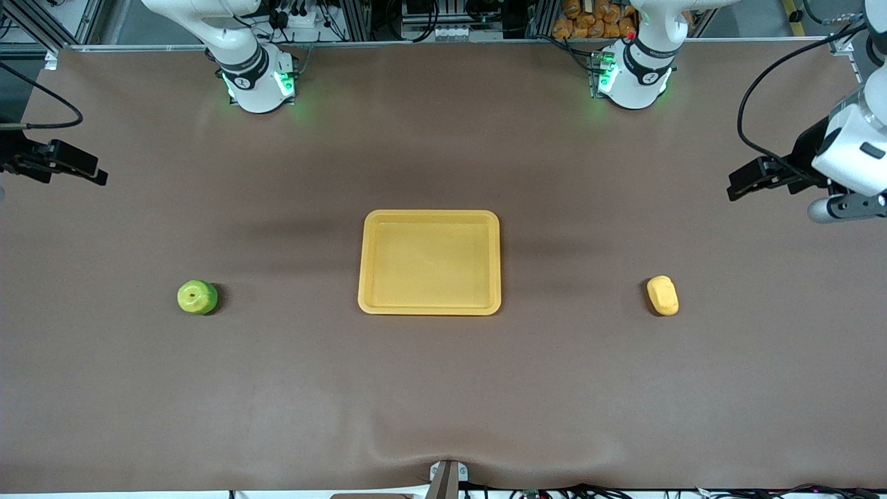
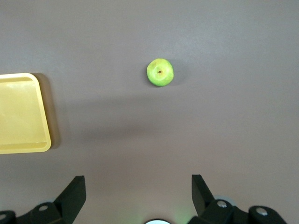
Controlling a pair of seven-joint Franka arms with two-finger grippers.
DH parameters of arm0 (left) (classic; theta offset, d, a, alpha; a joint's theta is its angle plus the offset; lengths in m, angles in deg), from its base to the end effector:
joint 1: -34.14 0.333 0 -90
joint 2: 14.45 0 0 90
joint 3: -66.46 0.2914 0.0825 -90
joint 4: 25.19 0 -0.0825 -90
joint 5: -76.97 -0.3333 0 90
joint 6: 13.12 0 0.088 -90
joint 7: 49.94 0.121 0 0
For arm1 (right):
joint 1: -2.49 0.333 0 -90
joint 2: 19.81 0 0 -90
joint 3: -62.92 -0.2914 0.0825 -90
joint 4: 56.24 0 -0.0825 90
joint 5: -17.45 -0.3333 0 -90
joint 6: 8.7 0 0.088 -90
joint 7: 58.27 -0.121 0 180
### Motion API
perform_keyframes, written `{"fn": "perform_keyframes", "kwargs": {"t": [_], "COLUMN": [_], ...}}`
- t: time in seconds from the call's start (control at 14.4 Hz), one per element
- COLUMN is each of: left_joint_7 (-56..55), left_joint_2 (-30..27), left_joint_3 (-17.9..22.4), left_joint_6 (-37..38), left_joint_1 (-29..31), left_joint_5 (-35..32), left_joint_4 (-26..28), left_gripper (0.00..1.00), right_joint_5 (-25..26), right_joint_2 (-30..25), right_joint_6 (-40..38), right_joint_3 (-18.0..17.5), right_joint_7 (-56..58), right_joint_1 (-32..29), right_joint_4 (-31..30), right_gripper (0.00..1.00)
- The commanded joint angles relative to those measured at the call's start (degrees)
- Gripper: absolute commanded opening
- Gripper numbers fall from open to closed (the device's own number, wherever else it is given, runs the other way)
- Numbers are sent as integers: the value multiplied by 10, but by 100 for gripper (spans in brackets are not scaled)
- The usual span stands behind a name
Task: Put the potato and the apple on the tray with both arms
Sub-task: 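Reach the right gripper to the apple while the left gripper reaches the potato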
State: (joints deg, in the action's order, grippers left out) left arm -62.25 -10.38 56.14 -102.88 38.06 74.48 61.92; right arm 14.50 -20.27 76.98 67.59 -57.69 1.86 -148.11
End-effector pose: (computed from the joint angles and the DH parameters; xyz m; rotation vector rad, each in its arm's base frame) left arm 0.5203 -0.0498 0.5709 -3.1032 -0.1601 0.0285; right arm 0.4894 -0.0390 0.5703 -3.0782 0.1248 0.1499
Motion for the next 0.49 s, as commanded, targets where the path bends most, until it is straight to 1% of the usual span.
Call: {"fn": "perform_keyframes", "kwargs": {"t": [0.0,0.21,0.42], "left_joint_7": [-2,-2,-3], "left_joint_2": [7,8,9], "left_joint_3": [-3,-4,-4], "left_joint_6": [-22,-63,-98], "left_joint_1": [5,7,7], "left_joint_5": [-2,-23,-24], "left_joint_4": [8,38,67], "left_gripper": [100,100,100], "right_joint_5": [2,2,3], "right_joint_2": [-11,-11,-6], "right_joint_6": [26,62,101], "right_joint_3": [-6,-5,-5], "right_joint_7": [2,3,6], "right_joint_1": [-9,-9,-8], "right_joint_4": [-30,-62,-89], "right_gripper": [100,100,100]}}
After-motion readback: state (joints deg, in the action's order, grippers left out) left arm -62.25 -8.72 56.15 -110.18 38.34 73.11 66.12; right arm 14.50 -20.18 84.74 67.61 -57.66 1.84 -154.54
